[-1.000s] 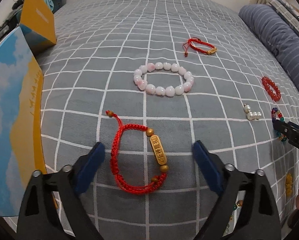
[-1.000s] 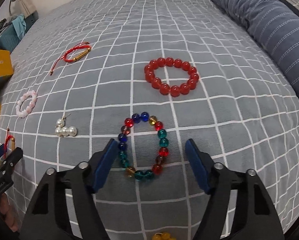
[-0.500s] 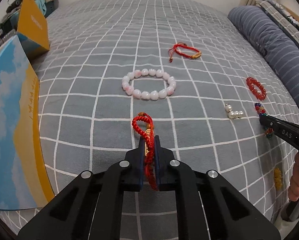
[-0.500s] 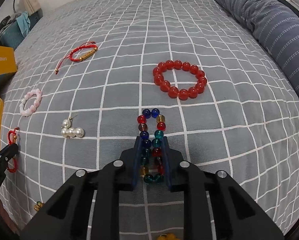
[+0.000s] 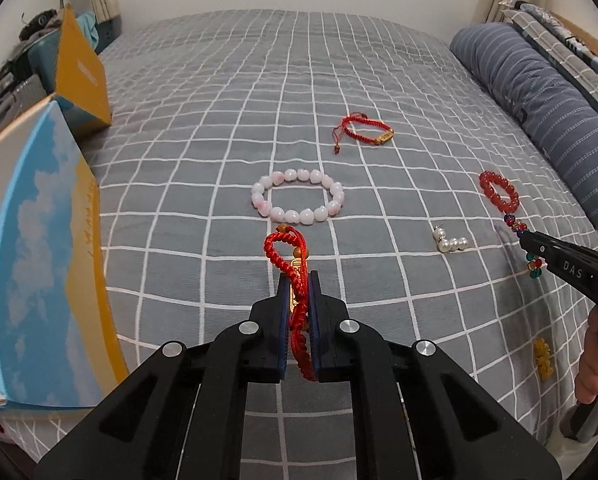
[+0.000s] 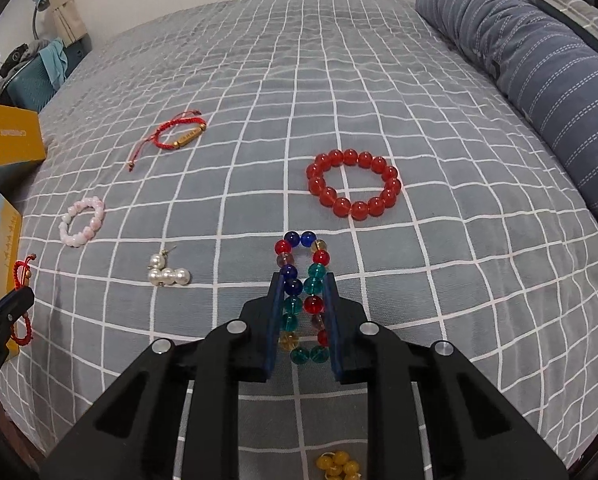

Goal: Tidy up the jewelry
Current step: 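Carry both held bracelets over the open white cardboard box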

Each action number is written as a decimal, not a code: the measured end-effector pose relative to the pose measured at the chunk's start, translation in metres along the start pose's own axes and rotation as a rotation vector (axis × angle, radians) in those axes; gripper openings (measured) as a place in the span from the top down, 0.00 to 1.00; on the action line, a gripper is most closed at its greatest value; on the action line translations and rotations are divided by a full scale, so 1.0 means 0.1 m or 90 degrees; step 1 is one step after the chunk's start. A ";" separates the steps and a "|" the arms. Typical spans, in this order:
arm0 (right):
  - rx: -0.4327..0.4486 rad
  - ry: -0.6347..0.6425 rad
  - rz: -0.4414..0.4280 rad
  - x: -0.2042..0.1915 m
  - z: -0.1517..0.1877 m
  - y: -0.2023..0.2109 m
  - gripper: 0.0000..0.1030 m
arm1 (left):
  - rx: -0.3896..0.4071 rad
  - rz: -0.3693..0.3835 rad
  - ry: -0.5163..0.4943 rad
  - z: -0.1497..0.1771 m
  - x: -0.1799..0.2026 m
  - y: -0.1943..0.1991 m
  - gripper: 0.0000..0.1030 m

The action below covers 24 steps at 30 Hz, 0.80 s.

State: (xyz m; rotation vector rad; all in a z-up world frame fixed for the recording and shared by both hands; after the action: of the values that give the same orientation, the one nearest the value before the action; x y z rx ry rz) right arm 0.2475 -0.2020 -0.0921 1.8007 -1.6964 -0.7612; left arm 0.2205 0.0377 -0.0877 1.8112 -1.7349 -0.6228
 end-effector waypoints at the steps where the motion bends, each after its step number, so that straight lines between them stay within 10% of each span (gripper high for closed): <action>1: 0.003 0.001 -0.001 -0.01 -0.01 0.02 0.82 | 0.003 0.000 -0.001 -0.01 0.00 0.02 0.92; 24: 0.047 0.015 0.003 -0.27 -0.11 0.48 0.82 | 0.035 -0.004 0.005 -0.17 -0.28 0.51 0.92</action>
State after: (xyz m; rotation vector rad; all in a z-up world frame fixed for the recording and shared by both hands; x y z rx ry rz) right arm 0.2211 -0.1779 -0.0491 1.8471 -1.7350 -0.6806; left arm 0.1925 0.0656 -0.0417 1.8541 -1.7583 -0.5757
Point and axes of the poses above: each gripper's, at about its wrist camera, not at the fingertips, and y roughly against the way its jaws point, x to its right, z to its underside, the point moved 9 cm from there along -y, roughly the way its jaws point, and after that the axes turned 13 degrees about x, right-handed, at the moved point
